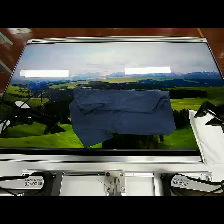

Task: Fold the shirts.

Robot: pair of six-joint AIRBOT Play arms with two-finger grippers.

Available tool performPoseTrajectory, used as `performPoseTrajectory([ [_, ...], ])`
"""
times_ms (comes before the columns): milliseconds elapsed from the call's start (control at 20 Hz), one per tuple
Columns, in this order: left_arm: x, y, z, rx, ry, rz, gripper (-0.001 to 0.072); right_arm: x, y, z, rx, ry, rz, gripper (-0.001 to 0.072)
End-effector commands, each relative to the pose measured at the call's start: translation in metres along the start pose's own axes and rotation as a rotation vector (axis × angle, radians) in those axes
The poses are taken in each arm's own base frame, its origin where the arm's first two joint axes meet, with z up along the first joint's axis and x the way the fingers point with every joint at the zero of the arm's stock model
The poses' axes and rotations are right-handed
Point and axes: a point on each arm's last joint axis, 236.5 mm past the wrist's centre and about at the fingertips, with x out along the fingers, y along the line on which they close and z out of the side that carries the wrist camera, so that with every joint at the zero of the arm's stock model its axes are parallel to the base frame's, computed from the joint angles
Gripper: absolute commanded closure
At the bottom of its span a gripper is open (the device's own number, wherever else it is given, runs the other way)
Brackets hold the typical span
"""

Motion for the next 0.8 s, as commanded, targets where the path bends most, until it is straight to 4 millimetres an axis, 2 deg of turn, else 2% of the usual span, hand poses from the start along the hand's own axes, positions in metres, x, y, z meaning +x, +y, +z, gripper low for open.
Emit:
performPoseTrajectory([
  [0,0.020,-0.002,0.002,-0.007,-0.050,-0.053,0.0012,0.002,0.010,-0.002,0.027,0.003,0.080,0.0027],
  [150,0.032,-0.004,0.001,-0.014,-0.034,-0.052,0.0013,0.002,0.016,0.004,0.029,-0.024,0.108,0.0027],
  [250,0.046,-0.006,-0.005,-0.001,0.007,-0.054,0.0014,0.002,0.016,0.006,0.034,-0.032,0.107,0.0027],
  [300,0.053,-0.008,-0.008,0.006,0.024,-0.057,0.0081,0.002,0.016,0.007,0.043,-0.035,0.107,0.0027],
  [350,0.057,-0.012,-0.006,0.002,0.017,-0.064,0.0212,0.002,0.016,0.007,0.044,-0.035,0.107,0.0026],
  [450,0.057,-0.023,0.004,-0.019,-0.027,-0.102,0.0553,0.010,0.014,0.000,0.044,-0.008,0.106,0.0026],
  [500,0.055,-0.028,0.007,-0.022,-0.040,-0.120,0.0613,0.019,0.015,-0.006,0.037,0.018,0.113,0.0027],
  [550,0.052,-0.032,0.009,-0.013,-0.048,-0.125,0.0625,0.031,0.017,-0.014,0.034,0.049,0.130,0.0026],
  [600,0.049,-0.035,0.010,0.013,-0.057,-0.128,0.0666,0.046,0.022,-0.025,0.024,0.084,0.165,0.0026],
  [750,0.042,-0.039,0.015,0.066,-0.098,-0.126,0.0666,0.091,0.035,-0.053,0.029,0.148,0.249,0.0026],
])
